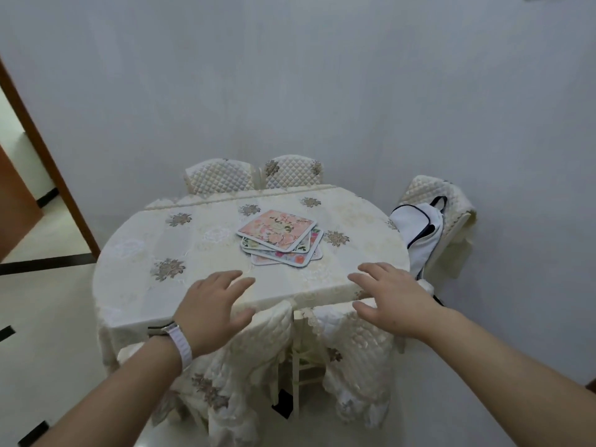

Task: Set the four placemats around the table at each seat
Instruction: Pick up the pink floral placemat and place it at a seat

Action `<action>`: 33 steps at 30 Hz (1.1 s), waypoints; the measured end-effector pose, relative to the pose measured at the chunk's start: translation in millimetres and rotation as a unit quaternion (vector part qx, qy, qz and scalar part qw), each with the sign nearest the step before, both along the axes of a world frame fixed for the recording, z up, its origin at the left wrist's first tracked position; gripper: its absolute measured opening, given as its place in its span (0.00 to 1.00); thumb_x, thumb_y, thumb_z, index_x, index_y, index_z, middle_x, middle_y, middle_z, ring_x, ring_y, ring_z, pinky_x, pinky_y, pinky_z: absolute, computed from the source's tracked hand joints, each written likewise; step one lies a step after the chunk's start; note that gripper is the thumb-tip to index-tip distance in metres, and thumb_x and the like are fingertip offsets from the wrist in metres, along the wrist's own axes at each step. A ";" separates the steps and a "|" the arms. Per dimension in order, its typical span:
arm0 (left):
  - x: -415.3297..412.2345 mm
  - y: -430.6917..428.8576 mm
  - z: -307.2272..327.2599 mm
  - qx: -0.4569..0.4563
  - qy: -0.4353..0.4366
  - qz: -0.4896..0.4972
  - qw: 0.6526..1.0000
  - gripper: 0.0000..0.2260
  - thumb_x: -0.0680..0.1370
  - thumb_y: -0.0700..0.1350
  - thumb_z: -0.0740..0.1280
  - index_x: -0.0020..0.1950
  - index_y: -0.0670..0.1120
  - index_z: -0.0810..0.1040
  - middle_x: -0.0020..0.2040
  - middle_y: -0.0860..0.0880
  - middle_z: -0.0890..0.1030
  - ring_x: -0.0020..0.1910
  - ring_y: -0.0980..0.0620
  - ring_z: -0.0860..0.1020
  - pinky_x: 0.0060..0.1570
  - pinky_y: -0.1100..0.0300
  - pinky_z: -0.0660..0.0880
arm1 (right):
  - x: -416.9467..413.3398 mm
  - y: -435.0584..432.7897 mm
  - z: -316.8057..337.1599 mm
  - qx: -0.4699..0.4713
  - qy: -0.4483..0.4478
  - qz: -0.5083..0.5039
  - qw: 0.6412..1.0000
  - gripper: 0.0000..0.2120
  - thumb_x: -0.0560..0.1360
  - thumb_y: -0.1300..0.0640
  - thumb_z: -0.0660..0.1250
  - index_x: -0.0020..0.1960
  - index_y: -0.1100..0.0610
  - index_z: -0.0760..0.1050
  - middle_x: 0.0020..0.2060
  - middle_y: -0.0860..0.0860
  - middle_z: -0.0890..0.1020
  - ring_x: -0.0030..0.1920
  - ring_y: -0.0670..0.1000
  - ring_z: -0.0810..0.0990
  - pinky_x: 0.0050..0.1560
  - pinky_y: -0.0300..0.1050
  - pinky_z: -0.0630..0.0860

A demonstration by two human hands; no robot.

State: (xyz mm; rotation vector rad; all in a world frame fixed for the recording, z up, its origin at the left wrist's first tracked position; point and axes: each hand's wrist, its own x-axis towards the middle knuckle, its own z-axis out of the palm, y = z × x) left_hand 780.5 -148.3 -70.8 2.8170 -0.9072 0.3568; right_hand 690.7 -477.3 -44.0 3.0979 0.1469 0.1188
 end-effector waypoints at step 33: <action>305.8 -164.2 -58.4 0.091 0.103 0.133 0.982 0.31 0.71 0.64 0.51 0.69 0.53 0.72 0.66 0.49 0.76 0.64 0.46 0.73 0.57 0.48 0.72 | 392.3 -184.9 -88.7 0.080 0.083 0.105 0.988 0.38 0.69 0.34 0.43 0.73 0.48 0.66 0.72 0.51 0.68 0.71 0.56 0.66 0.68 0.54 0.66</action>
